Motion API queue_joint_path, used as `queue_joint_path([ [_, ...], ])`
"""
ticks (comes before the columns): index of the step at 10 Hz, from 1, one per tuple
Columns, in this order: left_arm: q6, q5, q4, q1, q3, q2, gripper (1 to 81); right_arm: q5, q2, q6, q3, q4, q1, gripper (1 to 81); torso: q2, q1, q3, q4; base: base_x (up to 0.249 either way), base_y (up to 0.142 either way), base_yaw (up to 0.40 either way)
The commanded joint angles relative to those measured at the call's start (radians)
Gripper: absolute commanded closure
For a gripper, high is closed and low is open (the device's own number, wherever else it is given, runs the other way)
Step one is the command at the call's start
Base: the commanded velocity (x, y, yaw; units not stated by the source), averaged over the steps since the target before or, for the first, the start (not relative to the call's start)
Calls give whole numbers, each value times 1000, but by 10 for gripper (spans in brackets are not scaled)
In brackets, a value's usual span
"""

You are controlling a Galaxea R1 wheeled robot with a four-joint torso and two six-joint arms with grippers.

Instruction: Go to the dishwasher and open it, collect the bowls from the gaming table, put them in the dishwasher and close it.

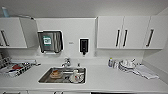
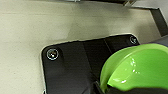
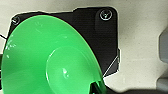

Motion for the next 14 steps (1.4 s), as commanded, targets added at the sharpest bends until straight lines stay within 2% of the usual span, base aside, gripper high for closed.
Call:
queue_joint_path([
  [1, 0, 25, -6, -56, -6, -15, 811, 11, 18, 11, 25, -3, 52, 811, 0, 0, 0, 0, 111, 0, 0],
  [4, -1, 18, -3, -56, -1, -23, 811, 13, 16, 11, 25, -2, 52, 811, 1, 1, 0, 0, 0, 0, 0],
  [5, -6, -33, -1, -54, 2, -32, 811, 14, 13, 9, 25, 1, 52, 811, 0, 1, 0, 0, 0, 0, 0],
  [6, -10, -118, 5, -50, 2, -50, 811, 20, 9, 9, 25, 6, 52, 811, 0, 0, 0, 0, 0, 0, 0],
  [7, -13, -127, 6, -50, 3, -60, 811, 22, 0, 11, 26, 7, 55, 811, 0, 0, 0, 0, 0, 0, 0],
  [8, -20, -138, 11, -48, 6, -73, 811, 24, -8, 15, 29, 7, 57, 811, 0, 0, -58, -21, 0, 0, 0],
  [9, -29, -141, 14, -48, 26, -90, 811, 25, -11, 15, 28, 7, 60, 811, 0, 0, -98, -22, 0, 0, 0],
  [10, -33, -156, 14, -48, 61, -121, 811, 27, -13, 17, 26, 7, 60, 811, 0, 0, -113, -26, 0, 0, 0],
  [11, -52, -178, 14, -48, 110, -165, 811, 27, -17, 17, 29, 7, 60, 811, 0, 0, -140, -30, 0, 0, 0],
  [12, -75, -199, 14, -53, 161, -217, 811, 28, -19, 17, 29, 7, 60, 811, 0, 0, -175, -15, 0, 0, 0],
  [14, -108, -241, 14, -59, 253, -317, 811, 30, -19, 17, 31, 4, 60, 811, 0, 0, -241, -21, 0, 0, 0],
])
